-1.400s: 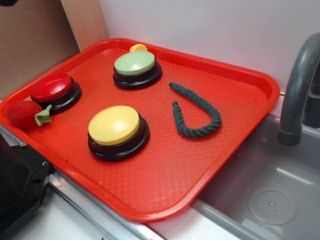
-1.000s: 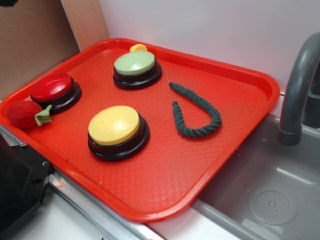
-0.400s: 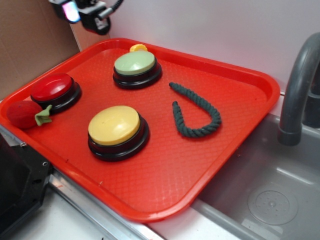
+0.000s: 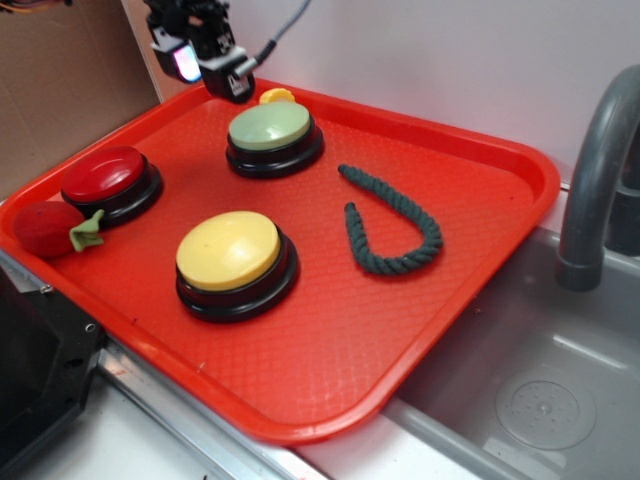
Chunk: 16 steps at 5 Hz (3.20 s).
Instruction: Push the green button.
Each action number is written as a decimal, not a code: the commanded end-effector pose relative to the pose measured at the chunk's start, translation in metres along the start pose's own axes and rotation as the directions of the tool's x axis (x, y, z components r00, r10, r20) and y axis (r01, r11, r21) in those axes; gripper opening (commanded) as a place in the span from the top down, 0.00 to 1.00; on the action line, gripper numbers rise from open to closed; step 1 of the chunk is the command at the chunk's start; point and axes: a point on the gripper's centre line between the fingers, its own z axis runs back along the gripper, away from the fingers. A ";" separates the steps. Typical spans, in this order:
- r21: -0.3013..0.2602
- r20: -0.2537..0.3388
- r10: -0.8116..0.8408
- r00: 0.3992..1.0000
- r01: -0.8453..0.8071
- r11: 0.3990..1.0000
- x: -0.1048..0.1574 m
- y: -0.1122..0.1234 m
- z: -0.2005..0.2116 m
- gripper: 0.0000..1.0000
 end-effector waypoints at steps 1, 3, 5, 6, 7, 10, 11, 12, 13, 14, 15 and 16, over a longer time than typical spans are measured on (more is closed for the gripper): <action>0.026 0.071 -0.051 0.996 0.049 0.998 0.030 0.009 -0.021 0.00; 0.032 0.078 -0.108 0.991 0.106 0.994 0.032 0.005 -0.026 0.00; 0.097 0.082 -0.067 0.994 0.059 0.994 0.031 0.003 -0.009 0.00; 0.093 0.084 -0.052 0.995 0.044 0.995 0.030 0.002 -0.001 0.00; 0.090 0.075 -0.047 0.996 0.040 0.995 0.028 0.002 0.008 0.00; 0.092 0.112 -0.021 0.994 0.011 0.996 0.023 -0.003 0.031 0.00; 0.109 0.125 -0.005 0.992 -0.008 0.994 0.021 -0.004 0.038 0.00; 0.110 0.130 -0.004 0.992 -0.011 0.994 0.020 -0.005 0.043 0.00; 0.101 0.147 0.011 0.989 -0.026 0.995 0.015 -0.006 0.055 0.00; 0.102 0.148 0.021 0.989 -0.036 0.994 0.011 -0.007 0.063 0.00; 0.134 0.167 0.059 0.984 -0.082 0.988 0.006 -0.010 0.071 0.00; 0.148 0.174 0.061 0.983 -0.087 0.985 0.002 -0.013 0.076 0.00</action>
